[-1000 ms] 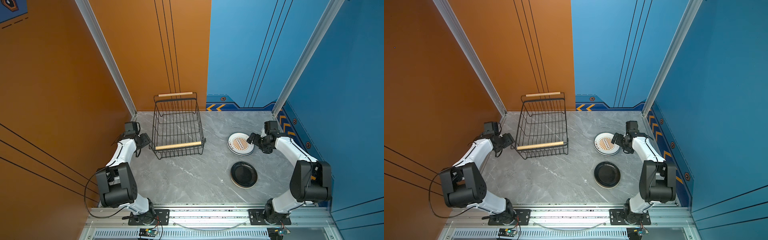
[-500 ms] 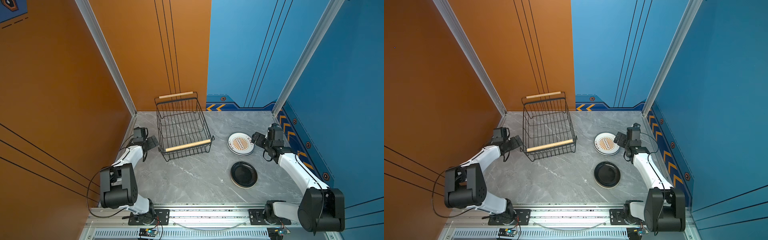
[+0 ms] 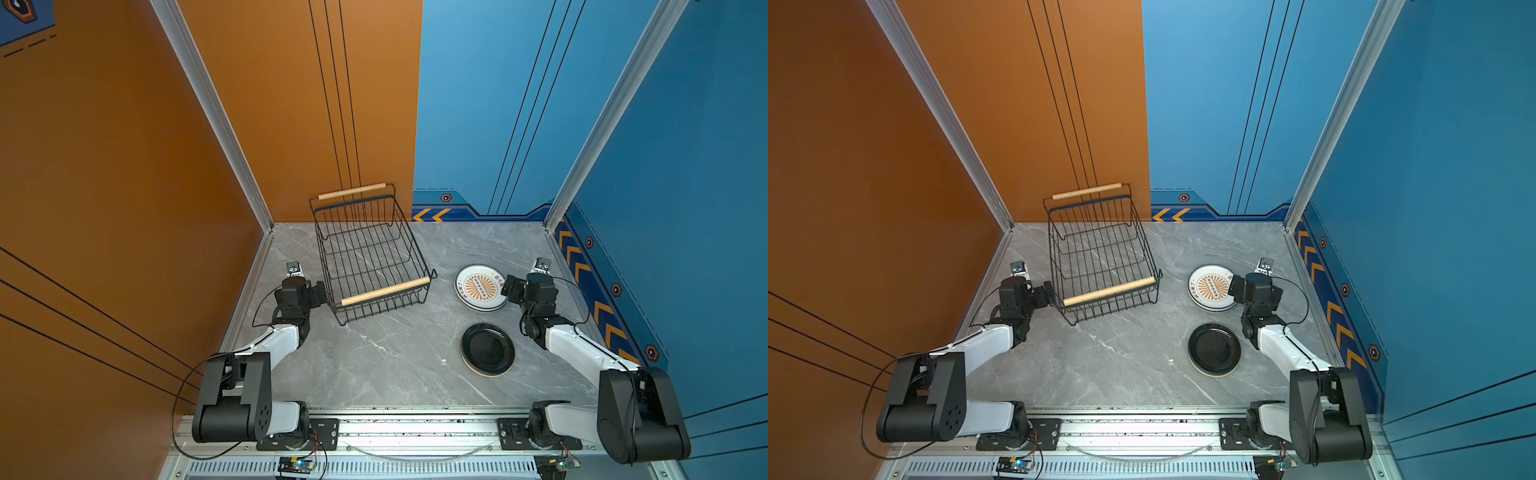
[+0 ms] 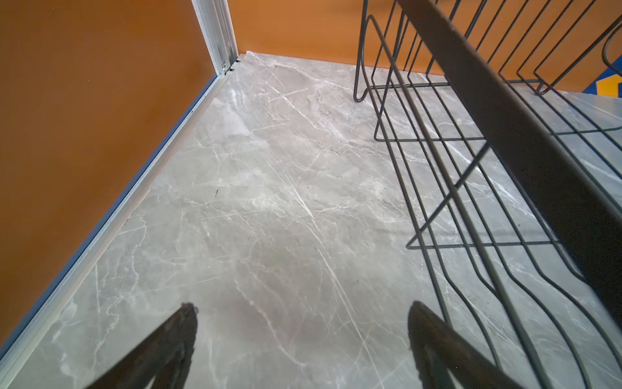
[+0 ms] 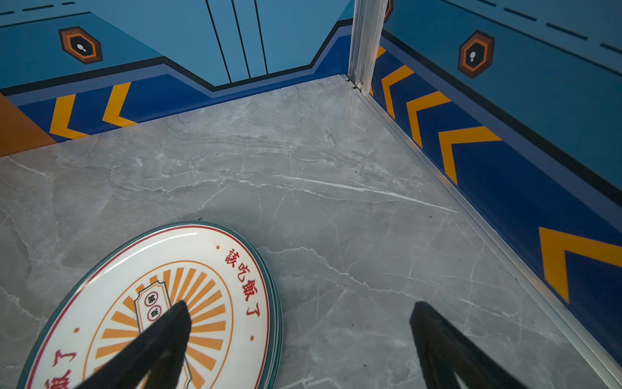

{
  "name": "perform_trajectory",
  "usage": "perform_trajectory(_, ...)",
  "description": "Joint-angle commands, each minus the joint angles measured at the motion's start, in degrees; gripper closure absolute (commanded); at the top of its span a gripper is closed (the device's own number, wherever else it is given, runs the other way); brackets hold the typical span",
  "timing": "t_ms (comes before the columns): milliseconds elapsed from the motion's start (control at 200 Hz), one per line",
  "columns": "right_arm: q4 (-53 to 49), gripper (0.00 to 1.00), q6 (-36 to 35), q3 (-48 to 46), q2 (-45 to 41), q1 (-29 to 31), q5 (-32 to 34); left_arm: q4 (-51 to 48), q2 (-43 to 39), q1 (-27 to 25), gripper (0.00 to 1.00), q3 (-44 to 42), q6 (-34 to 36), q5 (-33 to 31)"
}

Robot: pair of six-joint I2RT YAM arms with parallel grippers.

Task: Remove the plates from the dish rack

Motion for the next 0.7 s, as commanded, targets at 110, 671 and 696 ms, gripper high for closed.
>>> perform_trajectory(110, 10.8, 0.0, -5.6, -3.1, 4.6, 0.4, 1.5, 17.8, 2.4, -3.3, 0.02, -6.9, 6.5, 0.6)
perform_trajectory(671, 35.6, 0.0, -9.9, -11.7, 14.6, 0.0, -6.2, 34.4, 11.6, -7.4, 0.02, -11.2, 9.1, -6.9)
perform_trajectory(696, 36.0, 0.0, -10.0, -11.8, 14.7, 0.0, -6.3, 34.7, 11.8, -7.5, 0.02, -11.1, 9.2, -7.1)
